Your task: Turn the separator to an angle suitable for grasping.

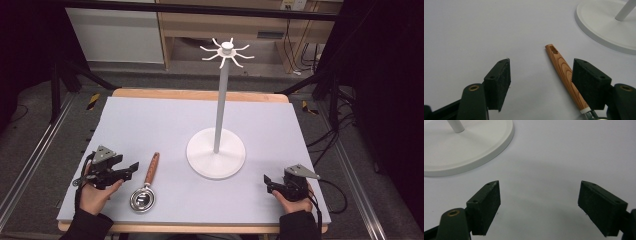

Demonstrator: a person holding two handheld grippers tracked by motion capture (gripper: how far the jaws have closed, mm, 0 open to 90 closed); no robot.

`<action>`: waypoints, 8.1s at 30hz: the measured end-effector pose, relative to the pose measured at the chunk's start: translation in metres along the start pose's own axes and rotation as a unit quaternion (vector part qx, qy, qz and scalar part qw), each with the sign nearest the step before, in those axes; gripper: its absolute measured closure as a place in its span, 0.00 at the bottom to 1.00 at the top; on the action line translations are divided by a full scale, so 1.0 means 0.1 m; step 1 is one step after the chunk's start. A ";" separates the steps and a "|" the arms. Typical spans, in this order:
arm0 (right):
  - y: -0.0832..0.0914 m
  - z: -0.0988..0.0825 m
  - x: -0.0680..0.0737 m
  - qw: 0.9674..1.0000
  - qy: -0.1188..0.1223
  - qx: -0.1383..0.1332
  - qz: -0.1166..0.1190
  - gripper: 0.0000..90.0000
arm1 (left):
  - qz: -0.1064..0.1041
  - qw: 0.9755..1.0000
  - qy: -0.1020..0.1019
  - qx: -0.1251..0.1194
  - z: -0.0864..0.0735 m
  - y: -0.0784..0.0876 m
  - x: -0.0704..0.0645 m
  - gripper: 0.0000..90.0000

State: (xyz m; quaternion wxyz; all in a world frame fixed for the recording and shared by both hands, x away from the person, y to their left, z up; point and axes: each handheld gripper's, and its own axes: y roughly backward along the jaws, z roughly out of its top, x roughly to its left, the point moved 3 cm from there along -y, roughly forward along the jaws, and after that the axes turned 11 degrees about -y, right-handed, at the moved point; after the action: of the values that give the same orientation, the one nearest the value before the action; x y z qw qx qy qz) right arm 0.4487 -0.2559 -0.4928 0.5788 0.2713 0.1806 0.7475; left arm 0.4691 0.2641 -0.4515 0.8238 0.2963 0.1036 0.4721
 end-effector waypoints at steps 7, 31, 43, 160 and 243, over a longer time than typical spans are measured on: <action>-0.01 0.00 0.00 1.000 0.003 0.000 0.000 0.21 | -0.002 1.000 -0.004 0.005 0.06 -0.02 -0.03 0.35; 0.02 0.03 -0.01 1.000 -0.003 -0.009 -0.003 0.22 | -0.012 0.999 -0.026 0.019 0.35 -0.15 -0.21 0.38; 0.01 0.03 -0.01 1.000 0.002 -0.006 0.000 0.25 | -0.023 0.997 -0.026 0.064 0.26 -0.33 -0.28 0.42; 0.01 0.03 -0.02 1.000 -0.009 0.019 0.019 0.40 | -0.072 0.972 -0.075 0.210 0.29 -0.82 -0.62 0.64; 0.02 0.06 -0.03 0.999 -0.014 0.018 0.023 0.40 | -0.098 0.984 -0.064 0.133 0.60 -0.38 -0.48 0.75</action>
State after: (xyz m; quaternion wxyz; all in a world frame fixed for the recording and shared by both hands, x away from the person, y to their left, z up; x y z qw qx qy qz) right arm 0.4512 -0.2595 -0.4870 0.5587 0.2961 0.1792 0.7537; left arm 0.4980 0.1863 -0.4314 0.8241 0.4213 0.1413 0.3513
